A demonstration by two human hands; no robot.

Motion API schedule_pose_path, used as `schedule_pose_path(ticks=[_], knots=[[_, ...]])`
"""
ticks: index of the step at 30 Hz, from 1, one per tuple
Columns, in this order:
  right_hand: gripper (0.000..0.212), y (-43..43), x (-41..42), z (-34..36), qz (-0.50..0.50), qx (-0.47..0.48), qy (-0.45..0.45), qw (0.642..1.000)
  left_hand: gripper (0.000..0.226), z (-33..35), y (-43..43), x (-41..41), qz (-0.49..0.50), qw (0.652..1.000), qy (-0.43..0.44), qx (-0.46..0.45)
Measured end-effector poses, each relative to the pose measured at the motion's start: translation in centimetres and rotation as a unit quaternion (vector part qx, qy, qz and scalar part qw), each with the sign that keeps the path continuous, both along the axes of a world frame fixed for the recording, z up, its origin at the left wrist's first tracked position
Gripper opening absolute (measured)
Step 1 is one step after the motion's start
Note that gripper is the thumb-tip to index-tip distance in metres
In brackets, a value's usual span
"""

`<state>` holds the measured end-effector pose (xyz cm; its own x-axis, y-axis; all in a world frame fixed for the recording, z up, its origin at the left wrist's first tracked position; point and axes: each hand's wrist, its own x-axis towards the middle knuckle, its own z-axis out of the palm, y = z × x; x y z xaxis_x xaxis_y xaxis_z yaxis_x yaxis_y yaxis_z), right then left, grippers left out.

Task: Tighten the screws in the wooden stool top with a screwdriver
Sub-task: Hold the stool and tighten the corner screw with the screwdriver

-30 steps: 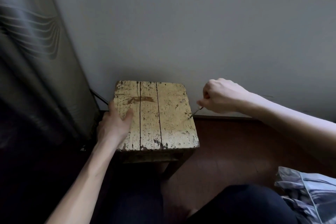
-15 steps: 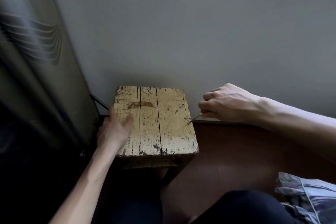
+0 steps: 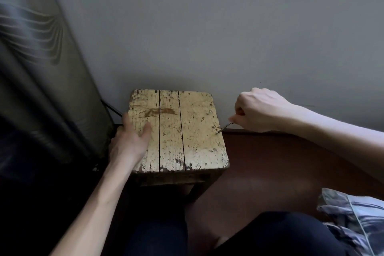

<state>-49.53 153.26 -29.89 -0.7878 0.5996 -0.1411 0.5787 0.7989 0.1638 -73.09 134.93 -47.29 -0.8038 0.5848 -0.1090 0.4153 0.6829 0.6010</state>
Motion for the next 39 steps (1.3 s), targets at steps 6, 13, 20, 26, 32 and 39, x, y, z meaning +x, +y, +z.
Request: schedule_pose_path(ticks=[6, 13, 20, 26, 32, 39], knots=[[0.01, -1.0, 0.2, 1.1, 0.073, -0.011, -0.028, 0.997, 0.087, 0.3, -0.3, 0.3, -0.003, 1.0, -0.013, 0.009], [0.024, -0.2, 0.8, 1.5, 0.238, 0.06, -0.054, 0.968, 0.087, 0.7, -0.3, 0.3, -0.002, 1.0, -0.02, 0.019], [0.036, 0.4, 1.1, 1.1, 0.267, 0.04, -0.04, 0.962, 0.087, 0.1, -0.2, 0.0, -0.005, 1.0, -0.018, 0.015], [0.035, -0.2, 0.5, 0.6, 0.2, 0.038, -0.024, 0.979, 0.087, -0.2, 0.0, -0.1, -0.002, 1.0, -0.007, 0.007], [0.024, -1.1, -1.3, 0.1, -0.014, -0.013, 0.017, 1.0, 0.088, -0.1, 0.0, -0.1, -0.004, 1.0, -0.006, 0.003], [0.013, -1.1, -0.5, 1.9, 0.089, -0.027, -0.065, 0.994, 0.087, 0.2, -0.2, 0.0, -0.006, 1.0, -0.021, 0.01]])
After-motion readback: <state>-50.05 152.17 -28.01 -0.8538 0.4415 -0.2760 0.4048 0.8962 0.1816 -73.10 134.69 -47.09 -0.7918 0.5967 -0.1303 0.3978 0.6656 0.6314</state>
